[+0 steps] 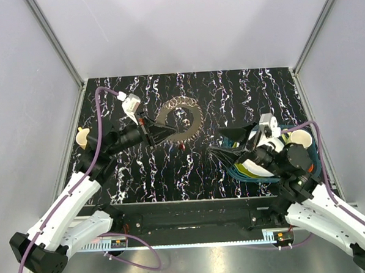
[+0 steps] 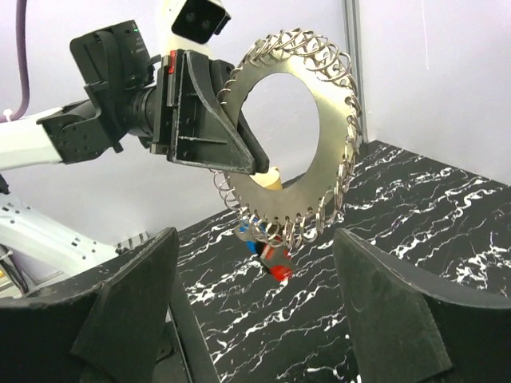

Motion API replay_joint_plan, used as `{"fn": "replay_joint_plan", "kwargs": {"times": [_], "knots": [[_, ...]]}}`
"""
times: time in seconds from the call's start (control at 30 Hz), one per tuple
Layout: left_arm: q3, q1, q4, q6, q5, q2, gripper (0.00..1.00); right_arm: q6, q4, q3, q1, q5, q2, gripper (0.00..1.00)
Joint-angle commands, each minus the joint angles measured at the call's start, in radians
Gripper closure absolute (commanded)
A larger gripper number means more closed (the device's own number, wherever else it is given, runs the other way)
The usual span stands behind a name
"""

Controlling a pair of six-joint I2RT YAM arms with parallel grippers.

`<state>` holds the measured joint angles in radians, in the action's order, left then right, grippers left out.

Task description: Remove the keys from the keyring

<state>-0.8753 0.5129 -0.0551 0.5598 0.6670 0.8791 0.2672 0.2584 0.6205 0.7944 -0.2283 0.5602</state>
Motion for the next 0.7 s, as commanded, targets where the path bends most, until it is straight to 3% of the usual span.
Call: {"fn": "replay_joint_plan", "kwargs": {"times": [0.0,0.2,0.43,0.67], "knots": [[-0.064,-0.001,-0.142,0.071,-0.118,-0.034,1.00,-0.030,0.160,0.027,-0.003,0.003,0.119,0.18],[0.010,-0.001,-0.281,0.158,-0.193,-0.086,1.00,-0.003,0.347,0.016,0.000,-0.008,0.273,0.22],[0.021,-0.001,-0.296,0.181,-0.208,-0.109,1.00,0.046,0.496,0.034,0.000,-0.066,0.423,0.34],[0.039,-0.001,-0.296,0.175,-0.224,-0.124,1.00,0.061,0.581,0.091,0.028,-0.111,0.504,0.32]]}}
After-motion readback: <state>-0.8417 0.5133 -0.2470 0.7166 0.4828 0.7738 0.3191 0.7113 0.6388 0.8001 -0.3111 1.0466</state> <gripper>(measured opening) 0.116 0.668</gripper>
